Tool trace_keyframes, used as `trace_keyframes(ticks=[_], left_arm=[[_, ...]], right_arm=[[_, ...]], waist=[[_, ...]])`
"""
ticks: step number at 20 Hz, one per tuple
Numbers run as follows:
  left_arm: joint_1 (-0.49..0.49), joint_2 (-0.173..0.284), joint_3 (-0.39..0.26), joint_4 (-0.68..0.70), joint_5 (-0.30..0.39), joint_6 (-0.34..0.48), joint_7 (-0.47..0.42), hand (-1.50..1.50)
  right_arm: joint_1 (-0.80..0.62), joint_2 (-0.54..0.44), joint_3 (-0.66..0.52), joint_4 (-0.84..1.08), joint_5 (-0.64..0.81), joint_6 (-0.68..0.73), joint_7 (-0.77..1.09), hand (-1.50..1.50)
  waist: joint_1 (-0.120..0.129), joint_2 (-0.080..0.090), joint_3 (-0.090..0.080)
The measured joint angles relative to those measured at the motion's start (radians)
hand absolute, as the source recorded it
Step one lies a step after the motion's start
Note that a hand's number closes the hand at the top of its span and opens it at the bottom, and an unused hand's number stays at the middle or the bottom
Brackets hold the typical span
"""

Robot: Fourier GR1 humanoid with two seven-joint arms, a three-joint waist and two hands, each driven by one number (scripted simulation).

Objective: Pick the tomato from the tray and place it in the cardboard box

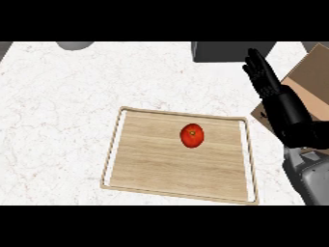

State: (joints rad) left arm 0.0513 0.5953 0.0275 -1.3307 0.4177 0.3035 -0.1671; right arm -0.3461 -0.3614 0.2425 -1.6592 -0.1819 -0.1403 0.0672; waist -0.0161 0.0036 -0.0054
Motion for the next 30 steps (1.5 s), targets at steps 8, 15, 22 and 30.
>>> trace_keyframes(ticks=[8, 15, 22, 30], left_arm=[[-0.066, -0.043, -0.085, -0.115, 0.057, -0.116, 0.122, 0.0], [-0.073, -0.066, -0.122, -0.22, 0.097, -0.138, 0.237, 0.0], [-0.069, -0.06, -0.111, -0.251, 0.105, -0.147, 0.281, 0.0], [-0.084, -0.074, -0.118, -0.251, 0.094, -0.147, 0.293, 0.0]], right_arm=[[-0.085, -0.021, -0.037, 0.135, -0.023, 0.115, -0.039, -1.5], [0.019, 0.021, -0.071, 0.154, 0.04, 0.118, -0.419, -1.5], [0.004, -0.171, 0.012, 0.055, 0.218, 0.219, -0.304, -1.5], [-0.131, -0.262, 0.207, -0.026, 0.455, 0.357, 0.079, -1.5]], waist=[[0.016, -0.001, 0.005], [0.019, -0.003, 0.007], [0.018, -0.01, 0.003], [0.025, -0.009, 0.002]])
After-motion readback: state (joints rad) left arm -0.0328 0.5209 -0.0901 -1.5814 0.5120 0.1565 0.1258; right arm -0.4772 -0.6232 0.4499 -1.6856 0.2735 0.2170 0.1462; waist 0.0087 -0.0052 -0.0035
